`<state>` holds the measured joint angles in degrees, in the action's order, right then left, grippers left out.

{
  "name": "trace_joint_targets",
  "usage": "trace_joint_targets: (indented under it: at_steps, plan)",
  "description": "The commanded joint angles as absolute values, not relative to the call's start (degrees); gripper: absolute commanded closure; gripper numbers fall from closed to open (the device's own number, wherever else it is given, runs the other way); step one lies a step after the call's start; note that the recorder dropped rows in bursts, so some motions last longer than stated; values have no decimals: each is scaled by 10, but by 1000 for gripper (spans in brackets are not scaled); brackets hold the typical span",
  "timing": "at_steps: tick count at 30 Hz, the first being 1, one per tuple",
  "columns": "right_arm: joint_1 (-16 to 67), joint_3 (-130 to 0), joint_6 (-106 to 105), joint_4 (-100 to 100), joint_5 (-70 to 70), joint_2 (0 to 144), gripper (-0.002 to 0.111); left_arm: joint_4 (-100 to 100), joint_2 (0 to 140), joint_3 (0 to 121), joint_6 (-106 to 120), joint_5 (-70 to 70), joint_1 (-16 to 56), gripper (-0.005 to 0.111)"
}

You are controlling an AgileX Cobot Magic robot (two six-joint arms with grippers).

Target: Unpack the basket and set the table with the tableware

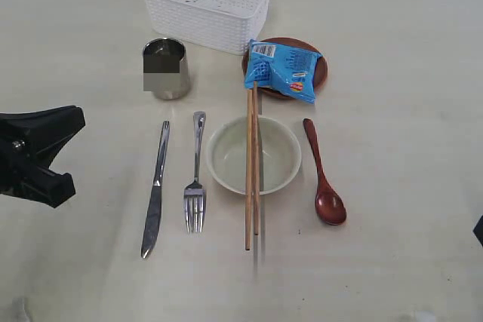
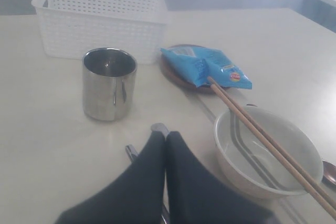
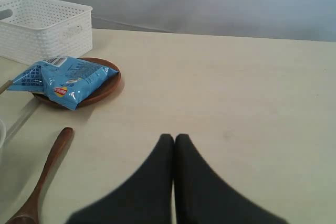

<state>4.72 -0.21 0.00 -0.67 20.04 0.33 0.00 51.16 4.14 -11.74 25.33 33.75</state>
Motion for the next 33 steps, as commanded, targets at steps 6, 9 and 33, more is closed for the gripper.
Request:
trace_joint_targets:
  at_steps: [6,9,33]
  plan:
    - [45,0,-7,-3,195,0,108,0,490,37,-113,232,246,107]
    - [45,0,-7,-3,195,0,108,0,458,37,-112,196,179,107]
    - [45,0,-7,-3,195,0,108,28,0,37,-47,-181,-27,107]
